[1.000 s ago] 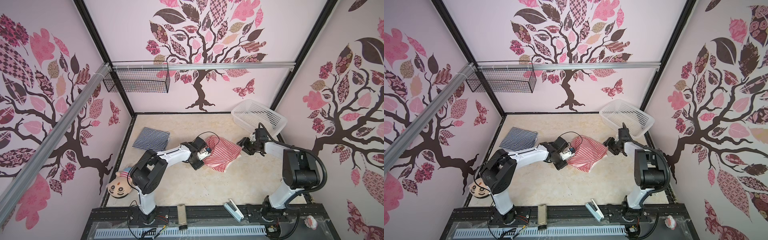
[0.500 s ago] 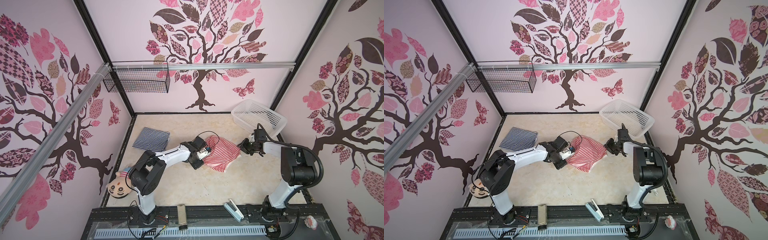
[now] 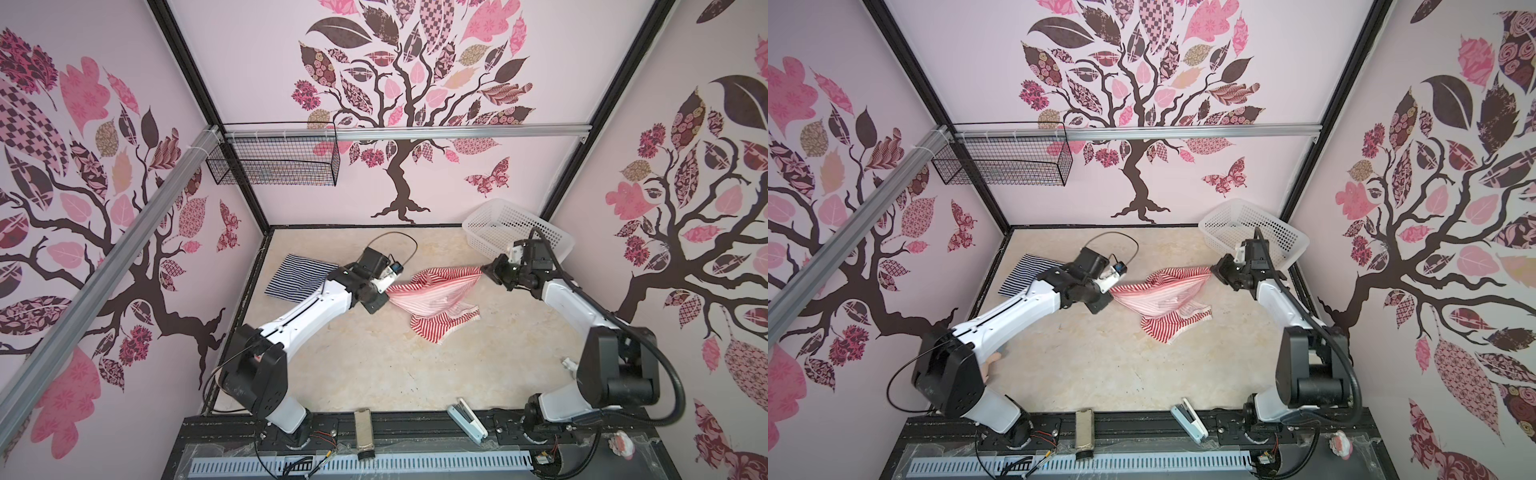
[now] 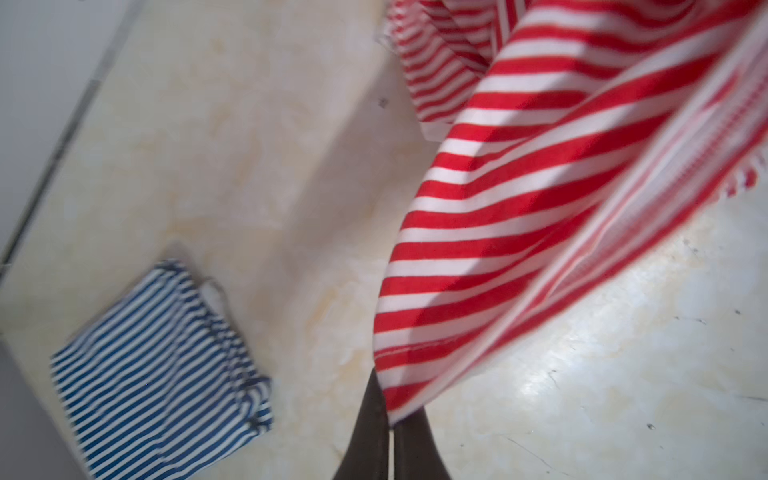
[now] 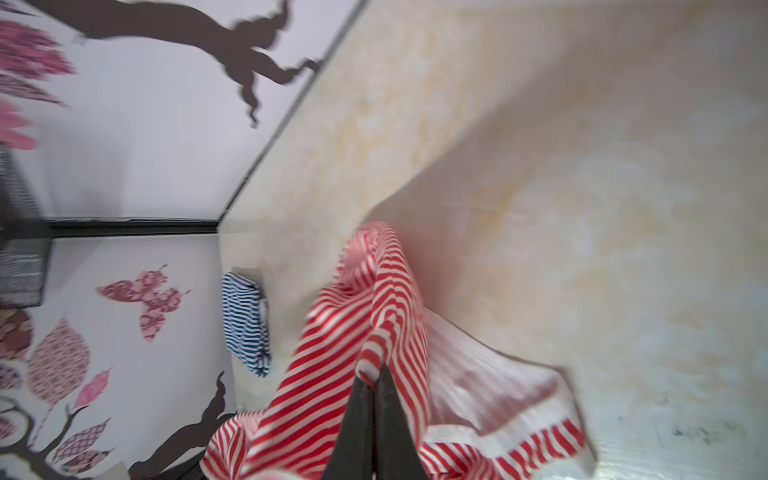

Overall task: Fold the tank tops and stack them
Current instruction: 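Lift the red garment high with both grippers and stretch it open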

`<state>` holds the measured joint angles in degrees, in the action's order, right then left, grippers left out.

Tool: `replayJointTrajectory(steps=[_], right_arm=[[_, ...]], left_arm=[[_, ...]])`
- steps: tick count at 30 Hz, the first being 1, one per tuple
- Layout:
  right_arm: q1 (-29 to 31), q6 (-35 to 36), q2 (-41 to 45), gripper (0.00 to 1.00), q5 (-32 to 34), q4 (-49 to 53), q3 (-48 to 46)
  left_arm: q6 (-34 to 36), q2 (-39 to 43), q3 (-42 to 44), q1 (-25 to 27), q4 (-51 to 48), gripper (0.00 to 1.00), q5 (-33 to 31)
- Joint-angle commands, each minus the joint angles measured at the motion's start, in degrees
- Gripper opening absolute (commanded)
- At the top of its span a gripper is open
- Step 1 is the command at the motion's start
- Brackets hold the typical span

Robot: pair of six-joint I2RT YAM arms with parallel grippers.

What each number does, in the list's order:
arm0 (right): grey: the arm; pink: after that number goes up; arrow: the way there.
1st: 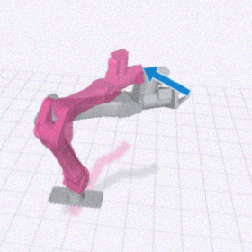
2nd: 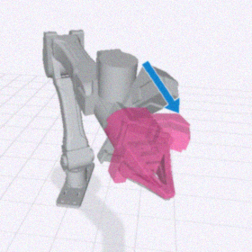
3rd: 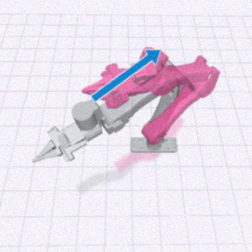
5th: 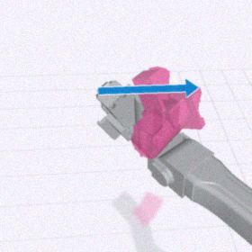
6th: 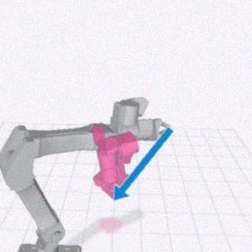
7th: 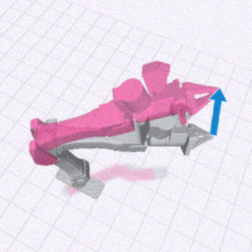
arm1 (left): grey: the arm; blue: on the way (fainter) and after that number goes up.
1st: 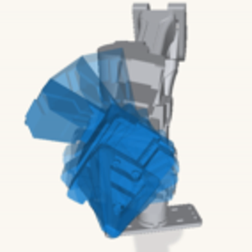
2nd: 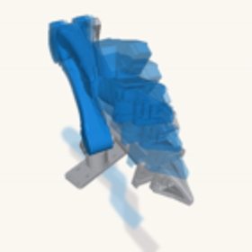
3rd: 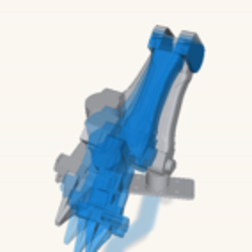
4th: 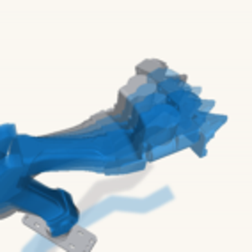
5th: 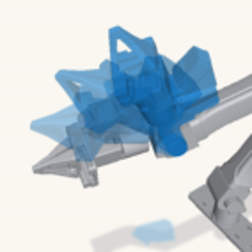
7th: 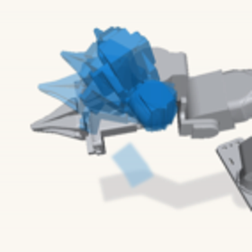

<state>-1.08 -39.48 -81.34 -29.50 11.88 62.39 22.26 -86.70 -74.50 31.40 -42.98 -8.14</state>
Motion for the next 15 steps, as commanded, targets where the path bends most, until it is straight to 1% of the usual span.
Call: replayJointTrajectory(steps=[1,4,6,7,12,15], right_arm=[[1.47,-0.73,9.07,0.0,-1.24,7.27,6.87],[5.85,-0.32,15.32,0.0,2.16,13.07,13.17],[9.73,-0.5,18.92,0.0,4.57,15.18,16.41],[10.85,-0.93,20.05,0.0,4.58,15.6,17.38],[11.54,-2.87,27.02,0.0,2.31,17.26,19.88],[11.54,-3.29,30.03,0.0,0.54,18.9,21.7]], left_arm=[[3.72,7.56,-4.12,-0.72,-2.06,0.0,-6.81],[4.4,13.64,-6.72,-0.86,-2.39,0.0,-10.09],[3.45,16.66,-9.39,-0.9,-4.12,0.0,-11.11],[2.78,18.2,-10.76,-0.9,-4.99,0.0,-11.57],[-0.05,24.22,-16.81,-0.9,-10.12,0.0,-12.02],[-0.33,27.0,-19.13,-1.03,-12.56,0.0,-12.25]])
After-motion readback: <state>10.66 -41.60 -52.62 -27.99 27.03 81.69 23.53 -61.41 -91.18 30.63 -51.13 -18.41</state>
